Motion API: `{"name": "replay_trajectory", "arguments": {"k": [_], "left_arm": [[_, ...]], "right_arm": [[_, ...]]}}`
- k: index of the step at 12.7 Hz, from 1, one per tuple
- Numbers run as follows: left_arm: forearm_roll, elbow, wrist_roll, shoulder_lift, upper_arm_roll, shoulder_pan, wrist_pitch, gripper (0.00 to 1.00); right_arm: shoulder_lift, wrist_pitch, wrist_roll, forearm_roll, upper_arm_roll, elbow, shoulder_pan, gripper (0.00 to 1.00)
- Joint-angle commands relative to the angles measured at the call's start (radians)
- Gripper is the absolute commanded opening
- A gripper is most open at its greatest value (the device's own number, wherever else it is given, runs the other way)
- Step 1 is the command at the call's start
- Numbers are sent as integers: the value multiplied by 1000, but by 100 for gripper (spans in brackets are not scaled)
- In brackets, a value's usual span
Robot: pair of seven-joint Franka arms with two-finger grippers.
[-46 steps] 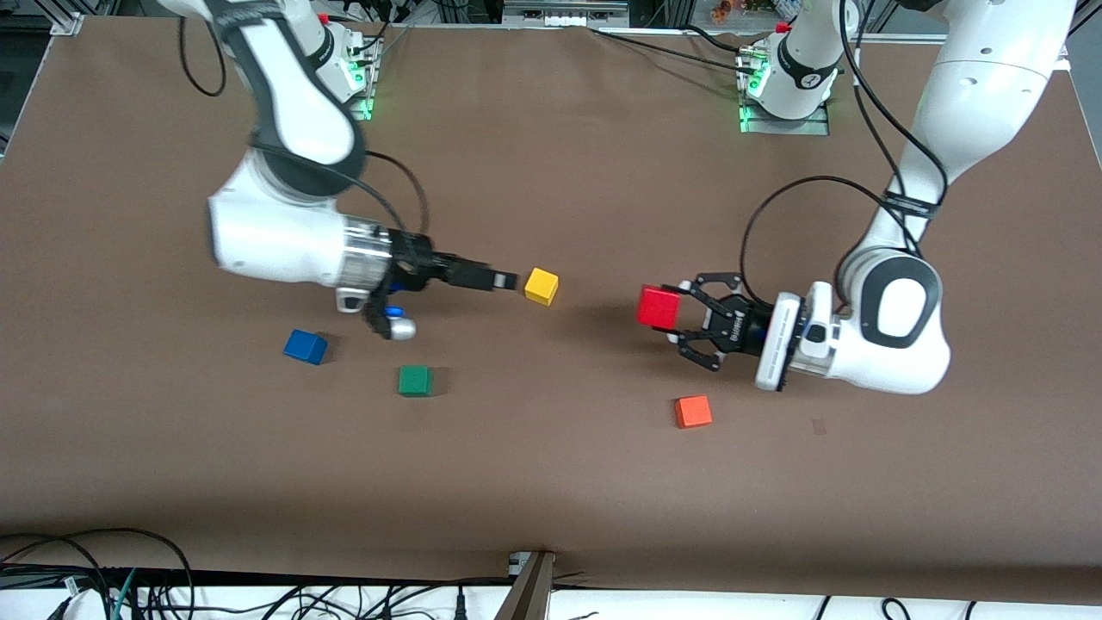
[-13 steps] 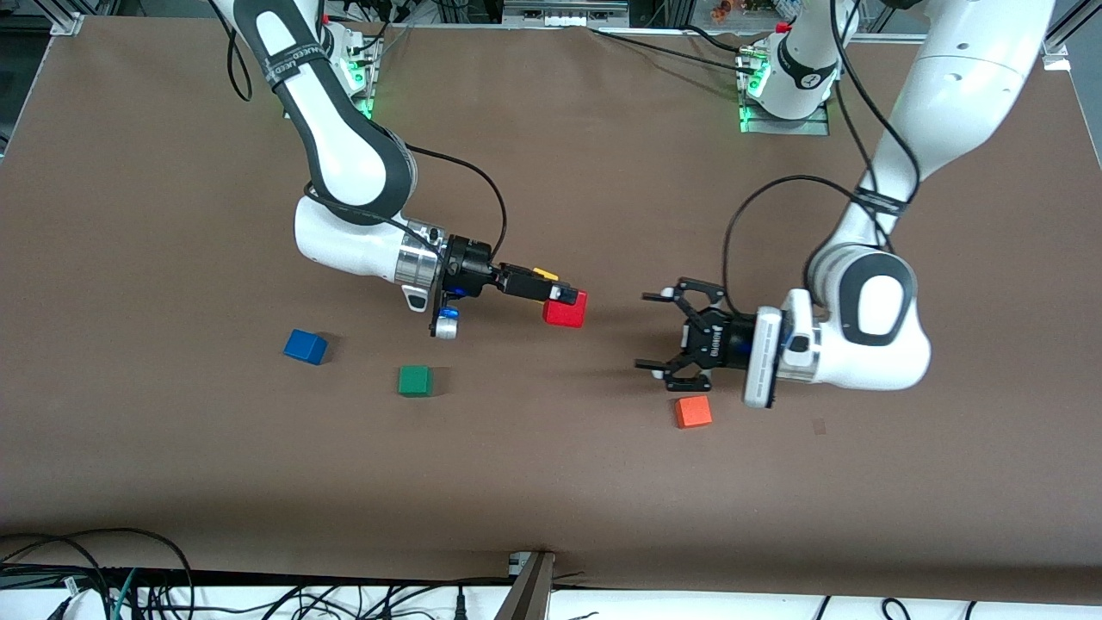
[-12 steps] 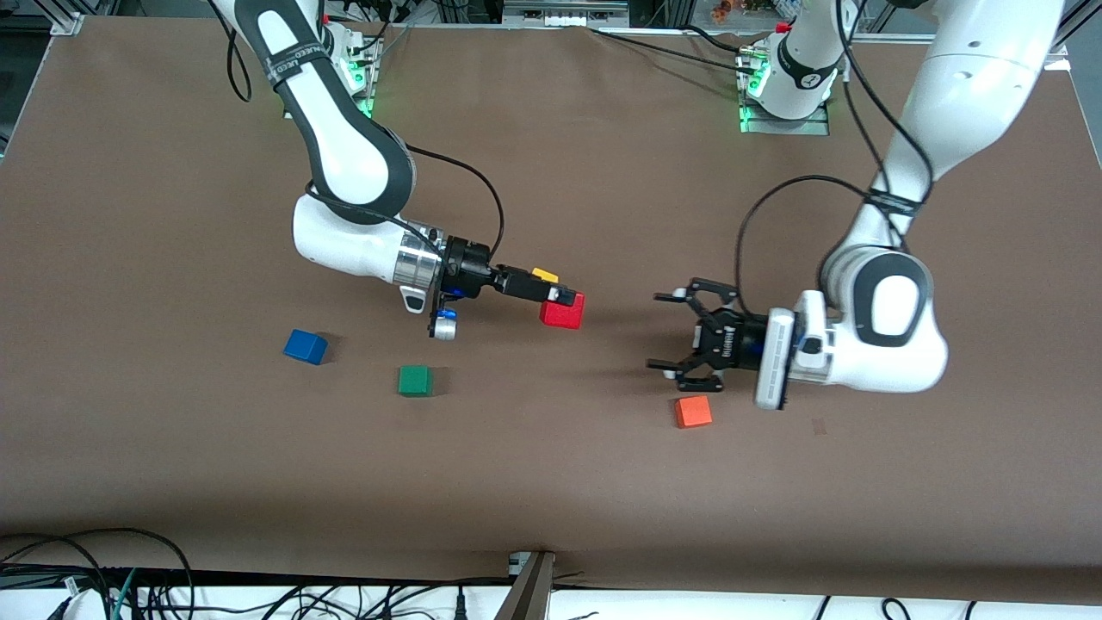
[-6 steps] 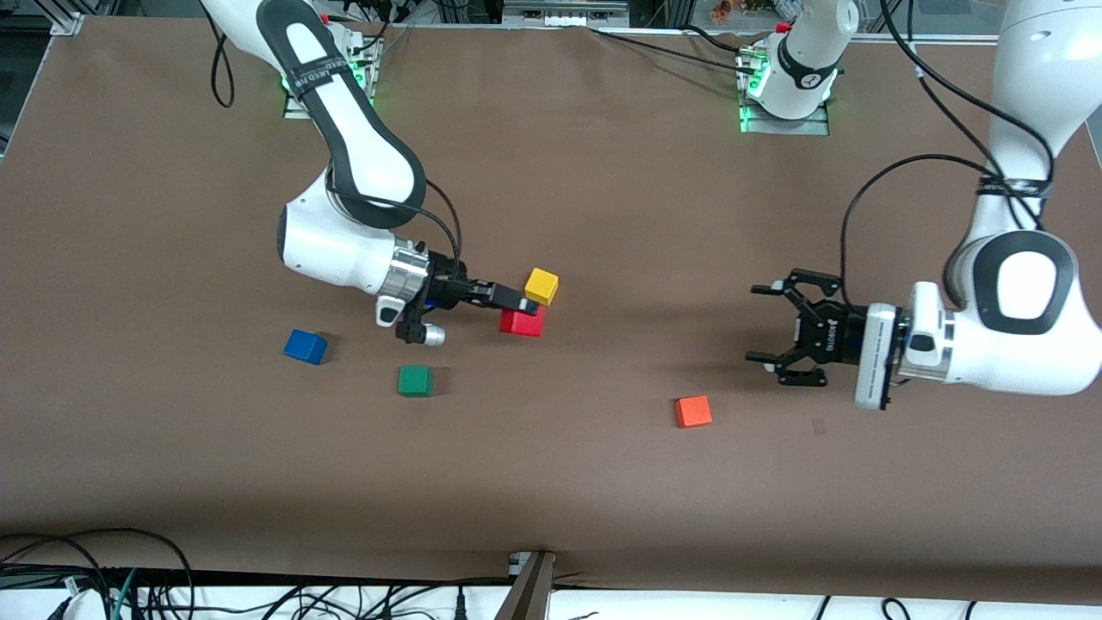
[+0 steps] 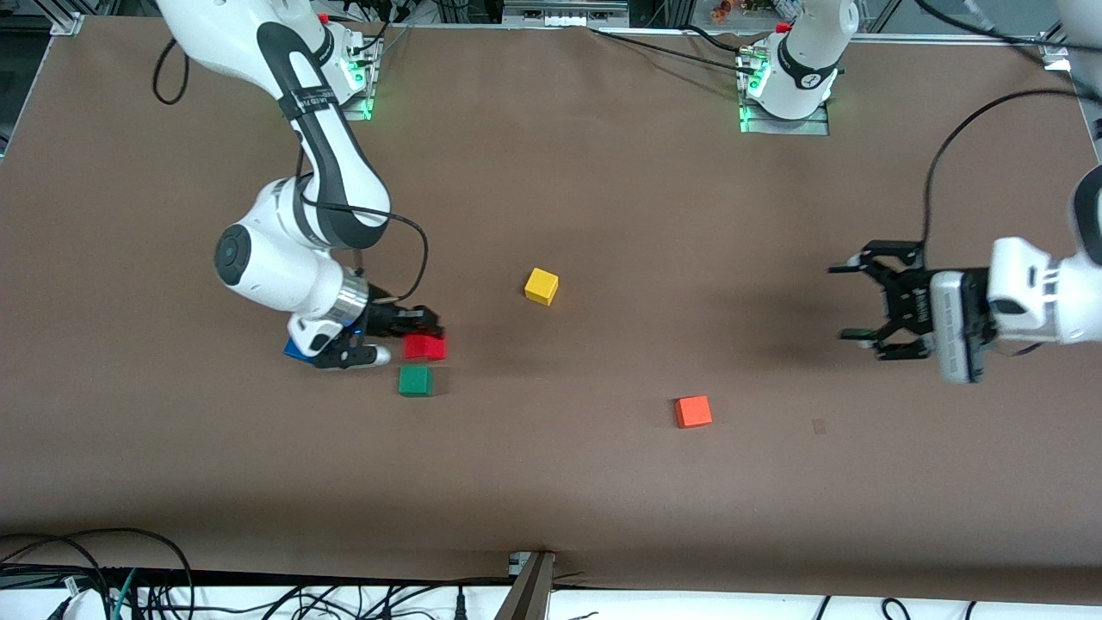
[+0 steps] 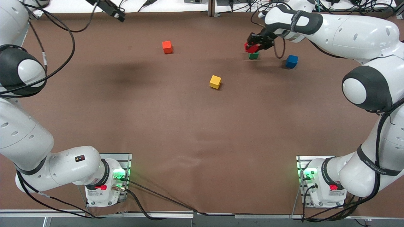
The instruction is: Pass red block to right arm, stack on blue
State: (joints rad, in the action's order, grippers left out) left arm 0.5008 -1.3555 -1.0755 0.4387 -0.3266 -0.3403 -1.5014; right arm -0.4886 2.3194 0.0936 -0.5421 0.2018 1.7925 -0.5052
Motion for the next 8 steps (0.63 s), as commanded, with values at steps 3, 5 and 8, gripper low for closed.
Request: {"name": "replay_trajectory", "arguments": {"k": [3,5,8], "left_arm": [[-290,-22,164,-152,-3,-9,46,100],[-379,-27,231,-196,-3,-9,71,100],[-470,-28,455,-265,-22,-3,122,100]], "right_arm": [[-4,-86,15,356,158,4,1,0],[-10,-87,9,456,182,21,1,0],[4,-78,14,467,205,80,1,0]]}}
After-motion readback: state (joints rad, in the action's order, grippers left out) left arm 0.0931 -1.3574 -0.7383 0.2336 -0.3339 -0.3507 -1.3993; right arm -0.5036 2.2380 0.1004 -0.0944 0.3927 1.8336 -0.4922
